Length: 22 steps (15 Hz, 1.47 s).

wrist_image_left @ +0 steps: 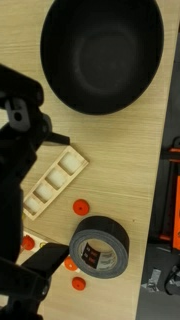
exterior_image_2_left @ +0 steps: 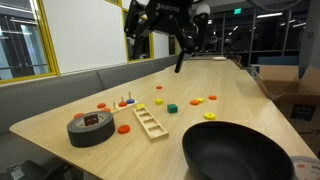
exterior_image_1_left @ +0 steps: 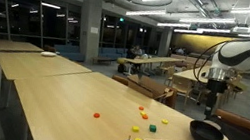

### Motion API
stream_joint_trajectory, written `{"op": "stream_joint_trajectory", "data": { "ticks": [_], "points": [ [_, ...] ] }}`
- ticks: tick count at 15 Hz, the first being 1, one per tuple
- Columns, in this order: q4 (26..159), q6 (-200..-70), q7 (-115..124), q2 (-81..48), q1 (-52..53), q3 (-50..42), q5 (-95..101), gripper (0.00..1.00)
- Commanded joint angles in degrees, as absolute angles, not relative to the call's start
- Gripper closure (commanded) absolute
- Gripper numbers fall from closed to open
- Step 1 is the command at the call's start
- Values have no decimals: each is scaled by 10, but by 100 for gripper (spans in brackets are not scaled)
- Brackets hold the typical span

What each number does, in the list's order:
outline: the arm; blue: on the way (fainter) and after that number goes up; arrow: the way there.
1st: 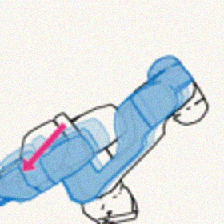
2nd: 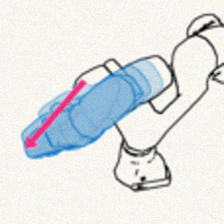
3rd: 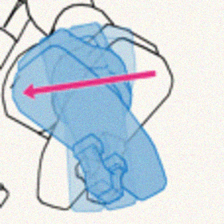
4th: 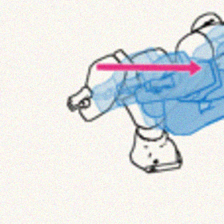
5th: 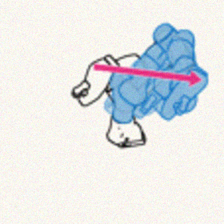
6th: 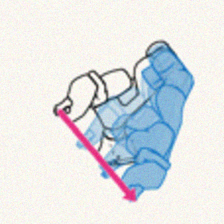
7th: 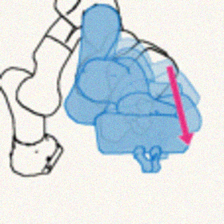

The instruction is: Put the orange circle on the wooden object.

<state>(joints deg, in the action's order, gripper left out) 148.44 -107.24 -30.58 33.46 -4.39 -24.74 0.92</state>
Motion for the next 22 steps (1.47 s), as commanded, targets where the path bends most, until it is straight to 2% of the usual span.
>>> {"op": "stream_joint_trajectory", "data": {
  "ticks": [1, 10, 16, 22],
  "points": [
    [1482, -1071, -314, 330, -60, -232, 0, 0],
    [1477, -1118, -313, 304, -52, -230, -9, 0],
    [1458, -1289, -316, 208, -16, -206, -71, 0],
    [1407, -1455, -328, 57, 8, -175, -127, 0]
  ]
}}
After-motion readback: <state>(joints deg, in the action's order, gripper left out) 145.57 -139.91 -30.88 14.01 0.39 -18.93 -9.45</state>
